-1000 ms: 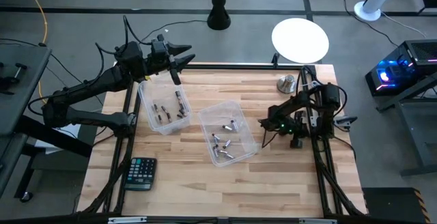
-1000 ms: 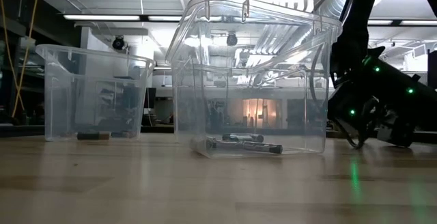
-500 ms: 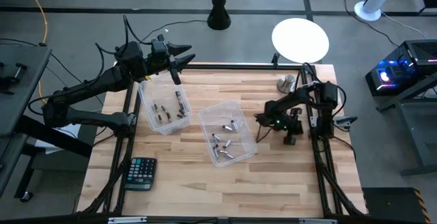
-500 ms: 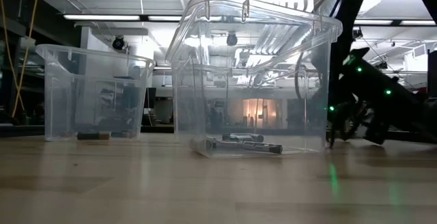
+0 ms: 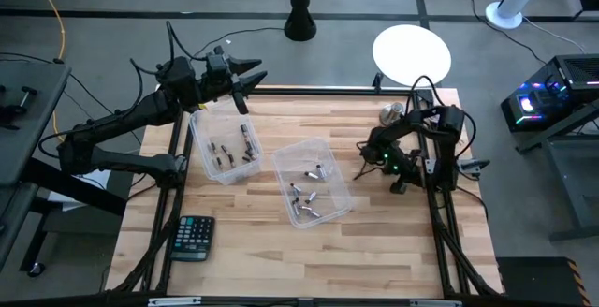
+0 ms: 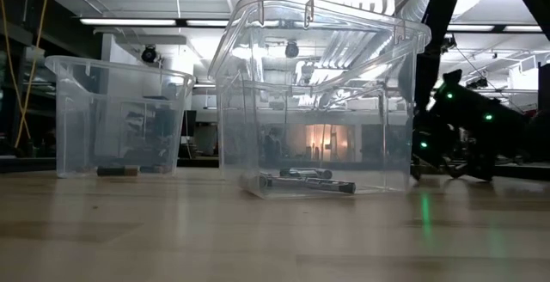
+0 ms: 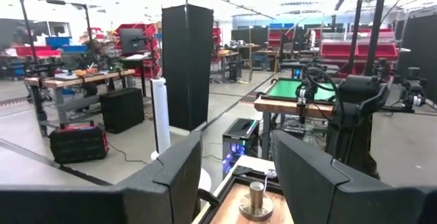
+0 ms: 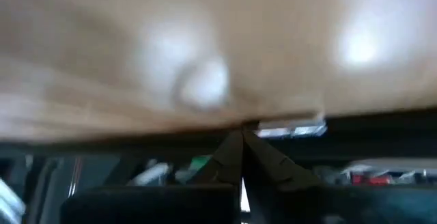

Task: Sort batteries
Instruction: Put the silver battery into the right transparent bin

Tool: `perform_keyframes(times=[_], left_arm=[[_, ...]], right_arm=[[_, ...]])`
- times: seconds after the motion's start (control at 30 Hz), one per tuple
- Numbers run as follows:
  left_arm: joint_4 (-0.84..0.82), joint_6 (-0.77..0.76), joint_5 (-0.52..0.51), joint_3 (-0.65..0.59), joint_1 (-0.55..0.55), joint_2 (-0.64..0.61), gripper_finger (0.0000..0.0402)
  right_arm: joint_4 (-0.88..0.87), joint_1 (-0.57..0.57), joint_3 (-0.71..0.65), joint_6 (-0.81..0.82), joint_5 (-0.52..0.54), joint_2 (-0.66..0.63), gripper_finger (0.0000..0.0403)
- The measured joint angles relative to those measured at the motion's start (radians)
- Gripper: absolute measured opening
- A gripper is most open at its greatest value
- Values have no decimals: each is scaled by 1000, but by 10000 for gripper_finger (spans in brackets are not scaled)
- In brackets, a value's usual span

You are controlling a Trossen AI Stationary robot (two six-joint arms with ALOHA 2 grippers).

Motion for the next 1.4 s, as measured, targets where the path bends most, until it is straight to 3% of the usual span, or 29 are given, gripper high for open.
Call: perform_keyframes(times=[0.1, 0.4, 0.53, 0.87, 1.2, 1.4], left_arm=[[14, 18, -12, 0, 0, 0, 168], [28, 34, -62, 0, 1, 0, 168], [27, 34, -62, 0, 1, 0, 168], [28, 35, -62, 0, 1, 0, 168], [24, 35, -62, 0, 1, 0, 168], [24, 35, -61, 0, 1, 0, 168]], right_arm=[[0, -17, 35, 28, 68, 0, 0], [-24, -166, -9, 58, 83, 0, 0], [-10, -209, -39, 77, 35, -3, 0], [25, -292, -74, 206, 92, -5, 0], [45, -228, -72, 126, 33, -9, 0], [71, -120, 37, 55, -27, -65, 0]])
